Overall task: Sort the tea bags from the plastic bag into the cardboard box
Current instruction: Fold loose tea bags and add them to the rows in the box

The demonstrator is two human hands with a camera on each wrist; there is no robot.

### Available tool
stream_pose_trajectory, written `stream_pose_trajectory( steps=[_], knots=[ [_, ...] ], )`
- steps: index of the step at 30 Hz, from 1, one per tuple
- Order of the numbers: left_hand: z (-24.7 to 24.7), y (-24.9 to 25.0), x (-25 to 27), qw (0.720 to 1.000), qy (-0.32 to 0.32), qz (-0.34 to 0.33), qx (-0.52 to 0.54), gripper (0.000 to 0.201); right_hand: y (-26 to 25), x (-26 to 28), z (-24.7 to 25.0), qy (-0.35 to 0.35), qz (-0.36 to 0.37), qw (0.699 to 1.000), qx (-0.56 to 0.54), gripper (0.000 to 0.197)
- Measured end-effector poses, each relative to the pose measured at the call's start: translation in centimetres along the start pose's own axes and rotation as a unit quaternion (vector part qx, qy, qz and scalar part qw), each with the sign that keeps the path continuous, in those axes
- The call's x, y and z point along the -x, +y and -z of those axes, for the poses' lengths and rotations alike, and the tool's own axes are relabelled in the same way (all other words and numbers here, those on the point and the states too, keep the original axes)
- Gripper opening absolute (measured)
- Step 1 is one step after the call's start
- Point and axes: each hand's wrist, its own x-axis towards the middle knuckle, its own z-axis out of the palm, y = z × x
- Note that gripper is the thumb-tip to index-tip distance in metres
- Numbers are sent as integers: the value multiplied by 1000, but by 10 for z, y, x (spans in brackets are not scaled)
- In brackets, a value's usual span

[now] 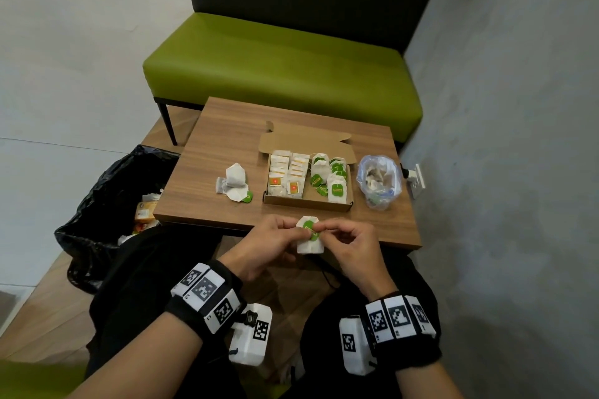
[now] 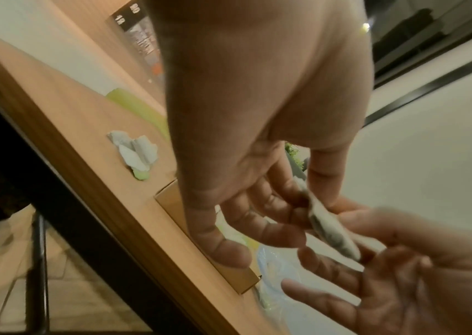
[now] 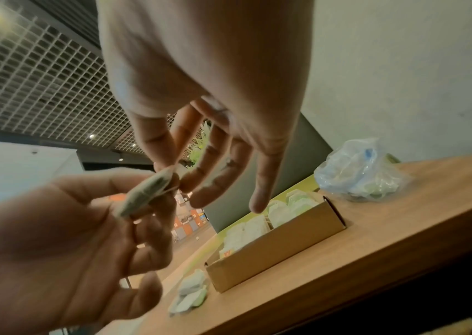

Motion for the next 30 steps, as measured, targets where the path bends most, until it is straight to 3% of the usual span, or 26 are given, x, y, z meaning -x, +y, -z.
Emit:
stream_pose_trajectory(
  steps=[4, 7, 11, 14, 18, 22, 30],
  knots=[
    [3, 4, -1, 997, -5, -55, -51, 20, 0, -1, 2, 19, -31, 997, -70, 27],
    [6, 8, -4, 992, -11, -87, -94, 18, 6, -5, -1, 4, -65, 996, -60, 18],
    [10, 9, -18, 973, 60, -119, -190, 23, 13, -15, -3, 24, -68, 996, -58, 7],
    [9, 16, -30, 960, 64, -151, -227, 15, 17, -26, 0, 32, -67, 995, -64, 7],
    [12, 28, -61, 951, 79, -147, -262, 4, 22, -43, 11, 74, -67, 994, -49, 6],
    [18, 38, -105, 933, 163, -151, -282, 14, 36, -55, 27, 148, -93, 983, -50, 7],
    [12, 50, -179, 878, 233, -90, -409, 8, 55, -57, 38, 155, -102, 980, -72, 10]
  ],
)
